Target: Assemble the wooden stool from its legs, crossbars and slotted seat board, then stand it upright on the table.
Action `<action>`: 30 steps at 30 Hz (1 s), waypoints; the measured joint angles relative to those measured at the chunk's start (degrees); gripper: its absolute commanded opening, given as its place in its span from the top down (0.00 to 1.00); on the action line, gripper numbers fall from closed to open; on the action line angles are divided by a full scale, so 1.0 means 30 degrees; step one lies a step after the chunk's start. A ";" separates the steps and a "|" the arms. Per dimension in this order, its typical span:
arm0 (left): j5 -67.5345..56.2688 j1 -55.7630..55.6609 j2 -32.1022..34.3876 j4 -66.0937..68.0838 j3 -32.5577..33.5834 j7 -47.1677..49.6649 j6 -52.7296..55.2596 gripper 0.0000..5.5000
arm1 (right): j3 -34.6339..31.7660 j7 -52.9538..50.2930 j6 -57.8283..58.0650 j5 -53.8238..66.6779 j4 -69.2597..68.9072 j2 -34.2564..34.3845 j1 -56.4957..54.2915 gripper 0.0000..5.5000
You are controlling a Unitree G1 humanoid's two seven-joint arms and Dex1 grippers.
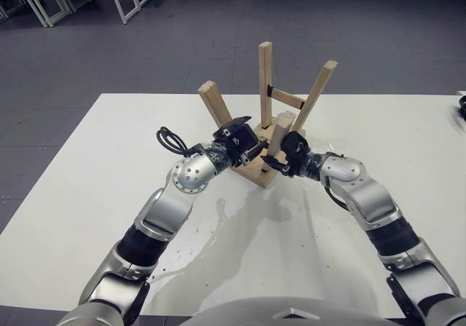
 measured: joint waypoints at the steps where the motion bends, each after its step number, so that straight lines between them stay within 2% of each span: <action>1: 0.0079 -0.0003 -0.0014 -0.0029 0.0023 0.0002 0.0024 0.41 | 0.0156 0.0007 0.0037 -0.0005 -0.0001 -0.0125 -0.0103 0.63; 11: 0.0292 -0.0580 -0.0920 0.1100 0.1028 0.0510 0.0109 0.41 | 0.0643 0.0195 -0.0034 0.0003 0.0593 -0.0507 -0.0886 0.63; 15: 0.0018 -0.0697 -0.2335 0.0729 0.4163 0.3192 -0.2322 0.41 | -0.0700 -0.0179 0.0797 0.0785 -0.0219 -0.0045 -0.0130 0.63; 16: -0.0057 -0.0763 -0.2535 0.0430 0.4715 0.3496 -0.2933 0.41 | -0.1132 -0.0321 0.1479 0.0956 -0.0719 0.0130 -0.0004 0.56; 20: -0.0515 -0.0776 -0.2768 -0.0791 0.5764 0.3671 -0.4684 0.41 | -0.2382 -0.0563 0.4909 0.1972 -0.3098 0.0237 0.0743 0.45; 21: -0.0691 -0.0570 -0.2819 -0.0909 0.5751 0.3486 -0.4753 0.41 | -0.2600 -0.0566 0.5362 0.2247 -0.3799 0.0196 0.0752 0.45; 25: -0.2200 0.2114 -0.2438 -0.2287 0.5750 0.1569 -0.5106 0.41 | -0.4133 0.0435 0.8405 0.3053 -0.7922 -0.2473 0.1166 0.45; 28: -0.4987 0.3153 -0.2237 -0.3693 0.6505 -0.0040 -0.4593 0.41 | -0.5219 0.1016 0.9066 0.3004 -0.8243 -0.4388 0.1293 0.45; 30: -0.7298 0.3537 -0.2073 -0.4475 0.6828 -0.1161 -0.3446 0.41 | -0.5399 0.1056 0.8577 0.2663 -0.7043 -0.4749 0.0849 0.45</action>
